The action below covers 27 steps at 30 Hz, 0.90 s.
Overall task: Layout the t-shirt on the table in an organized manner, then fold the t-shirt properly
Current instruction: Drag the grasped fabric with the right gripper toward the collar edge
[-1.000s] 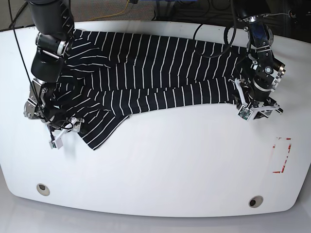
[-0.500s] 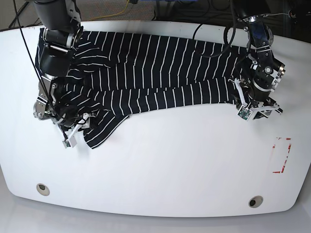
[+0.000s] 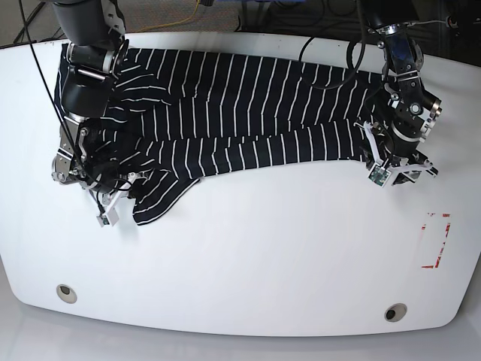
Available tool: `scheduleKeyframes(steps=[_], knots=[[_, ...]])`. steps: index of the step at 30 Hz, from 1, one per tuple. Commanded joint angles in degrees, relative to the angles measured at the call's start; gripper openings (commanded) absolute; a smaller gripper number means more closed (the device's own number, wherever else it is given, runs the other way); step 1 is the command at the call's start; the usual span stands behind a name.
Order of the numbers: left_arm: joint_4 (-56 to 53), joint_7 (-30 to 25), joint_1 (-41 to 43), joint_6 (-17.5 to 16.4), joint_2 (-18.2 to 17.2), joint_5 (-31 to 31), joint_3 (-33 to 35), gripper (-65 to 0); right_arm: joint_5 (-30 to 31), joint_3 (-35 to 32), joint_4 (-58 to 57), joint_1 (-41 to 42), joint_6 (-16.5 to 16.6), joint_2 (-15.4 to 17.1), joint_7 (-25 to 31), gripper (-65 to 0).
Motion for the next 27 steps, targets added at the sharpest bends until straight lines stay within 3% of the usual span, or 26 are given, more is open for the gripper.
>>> scheduleKeyframes(steps=[1, 7, 18, 21, 27], knots=[[0.84, -1.15, -0.69, 0.56, -0.27, -0.27, -0.02, -33.1, -0.26, 0.05, 4.83, 1.19, 0.12, 0.80, -3.44, -65.0], [0.84, -1.15, -0.69, 0.56, -0.27, -0.27, -0.02, -33.1, 0.62, 0.05, 15.38, -0.21, 0.12, 0.01, -13.99, -65.0], [-1.80, -1.32, -0.69, 0.56, -0.27, -0.27, 0.07, -33.1, 12.92, -0.04, 33.14, -7.33, 0.12, -0.16, -29.81, -65.0], [-1.80, -1.32, -0.69, 0.56, -0.27, -0.27, 0.07, -33.1, 15.82, -0.04, 36.83, -10.23, 0.12, -0.16, -32.49, -65.0], [-1.98, -1.32, -0.69, 0.56, -0.27, -0.27, 0.07, -33.1, 22.24, -0.13, 44.39, -17.09, 0.12, -0.08, -32.49, -65.0]])
